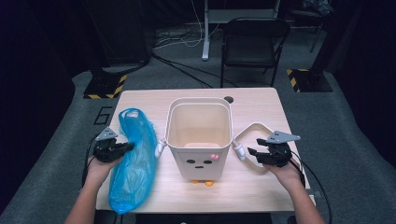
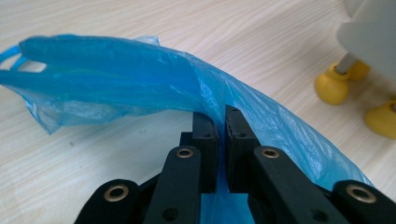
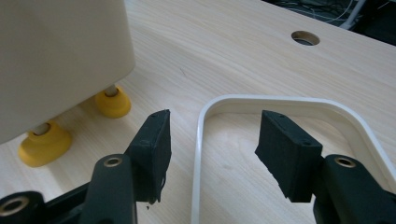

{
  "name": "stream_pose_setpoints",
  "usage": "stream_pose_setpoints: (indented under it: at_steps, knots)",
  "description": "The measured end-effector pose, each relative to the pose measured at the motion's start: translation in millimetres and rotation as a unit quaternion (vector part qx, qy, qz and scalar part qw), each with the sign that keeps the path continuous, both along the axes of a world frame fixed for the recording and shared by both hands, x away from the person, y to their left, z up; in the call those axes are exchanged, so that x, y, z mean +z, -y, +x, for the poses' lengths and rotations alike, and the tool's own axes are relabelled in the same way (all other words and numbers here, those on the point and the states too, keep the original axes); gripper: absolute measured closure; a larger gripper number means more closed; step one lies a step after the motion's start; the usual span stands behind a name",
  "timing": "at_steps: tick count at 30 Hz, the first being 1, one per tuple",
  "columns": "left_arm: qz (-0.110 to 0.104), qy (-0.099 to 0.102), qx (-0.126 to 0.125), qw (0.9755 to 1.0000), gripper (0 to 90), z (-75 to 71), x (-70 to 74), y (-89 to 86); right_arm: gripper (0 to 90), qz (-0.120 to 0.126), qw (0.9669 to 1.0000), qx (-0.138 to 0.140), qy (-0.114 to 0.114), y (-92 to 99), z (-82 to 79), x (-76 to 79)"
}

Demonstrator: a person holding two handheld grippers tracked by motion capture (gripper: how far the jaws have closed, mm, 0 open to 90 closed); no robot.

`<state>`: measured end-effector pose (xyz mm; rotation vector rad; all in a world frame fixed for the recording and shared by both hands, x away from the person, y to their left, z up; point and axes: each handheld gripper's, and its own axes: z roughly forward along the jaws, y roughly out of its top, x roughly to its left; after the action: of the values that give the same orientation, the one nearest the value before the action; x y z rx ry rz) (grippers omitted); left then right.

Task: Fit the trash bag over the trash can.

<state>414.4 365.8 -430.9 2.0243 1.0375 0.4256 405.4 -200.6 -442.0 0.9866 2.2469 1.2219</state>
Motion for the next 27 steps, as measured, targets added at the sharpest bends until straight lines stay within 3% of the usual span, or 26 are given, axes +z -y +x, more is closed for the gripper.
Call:
stream_pose_setpoints:
  at_steps: [4,12,17,27]
  knots:
    - [0.002,0.009,-0.006,0.9999,84.4,-1.8,11.4,4.3,45.7,0.002,1.0,0.01,0.0,-1.2,0.1,4.8]
    - [0.015,0.019,-0.021,0.9995,84.2,-5.6,30.1,10.2,46.4,-0.026,0.9993,0.021,0.02,-3.6,-3.2,15.8]
    - [0.005,0.025,-0.033,0.9991,84.2,-7.8,40.0,12.0,45.6,-0.013,0.9993,0.035,0.006,-2.3,-3.8,24.6]
    - [-0.023,0.041,-0.056,0.9973,83.8,-14.4,61.8,11.5,44.6,0.013,0.9979,0.061,0.013,-4.0,-8.5,49.0]
